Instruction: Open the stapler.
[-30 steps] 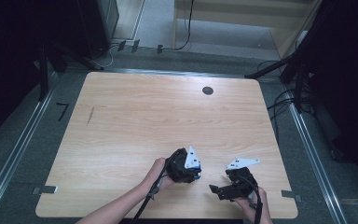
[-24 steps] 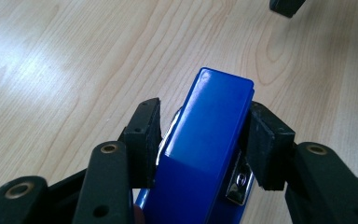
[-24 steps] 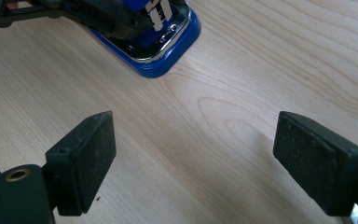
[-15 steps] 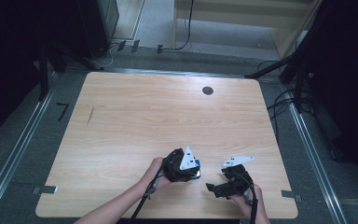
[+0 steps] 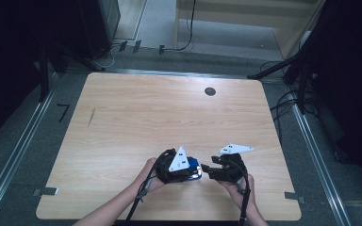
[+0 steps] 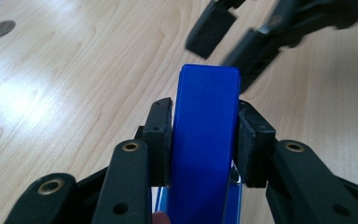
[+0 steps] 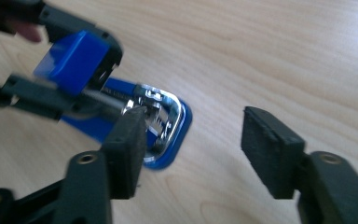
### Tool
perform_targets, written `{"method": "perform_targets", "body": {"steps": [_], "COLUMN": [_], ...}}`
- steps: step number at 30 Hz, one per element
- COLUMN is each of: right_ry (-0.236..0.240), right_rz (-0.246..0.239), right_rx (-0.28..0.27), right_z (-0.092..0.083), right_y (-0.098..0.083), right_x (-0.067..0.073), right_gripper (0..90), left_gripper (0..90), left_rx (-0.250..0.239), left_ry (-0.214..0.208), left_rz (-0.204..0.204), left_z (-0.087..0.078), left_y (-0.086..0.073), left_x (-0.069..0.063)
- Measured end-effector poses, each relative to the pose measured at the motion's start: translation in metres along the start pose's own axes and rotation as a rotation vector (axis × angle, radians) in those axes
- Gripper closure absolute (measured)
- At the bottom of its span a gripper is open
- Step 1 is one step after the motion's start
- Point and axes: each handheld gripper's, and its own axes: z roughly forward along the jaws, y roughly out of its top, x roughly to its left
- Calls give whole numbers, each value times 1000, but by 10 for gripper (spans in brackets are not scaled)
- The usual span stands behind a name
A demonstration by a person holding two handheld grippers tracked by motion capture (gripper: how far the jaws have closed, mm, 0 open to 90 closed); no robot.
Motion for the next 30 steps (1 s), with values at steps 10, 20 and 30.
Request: {"method": "perform_targets", "body": {"steps": [10, 20, 30], "right_ry": [58, 43, 71], "right_rz": [-32, -155, -161], "right_rx": [24, 66, 81], "right_z": [19, 28, 27], "right_y": [12, 16, 17], "right_x": [9, 23, 22], "right_gripper": [601, 766, 767], "left_gripper": [640, 648, 657], "left_rx": [-14, -14, 22], "left_ry": [15, 36, 51], "left_rz": [8, 12, 50], "left_z": [-13, -21, -26], "left_y": [-4, -5, -1], "left_x": [-3, -2, -7]}}
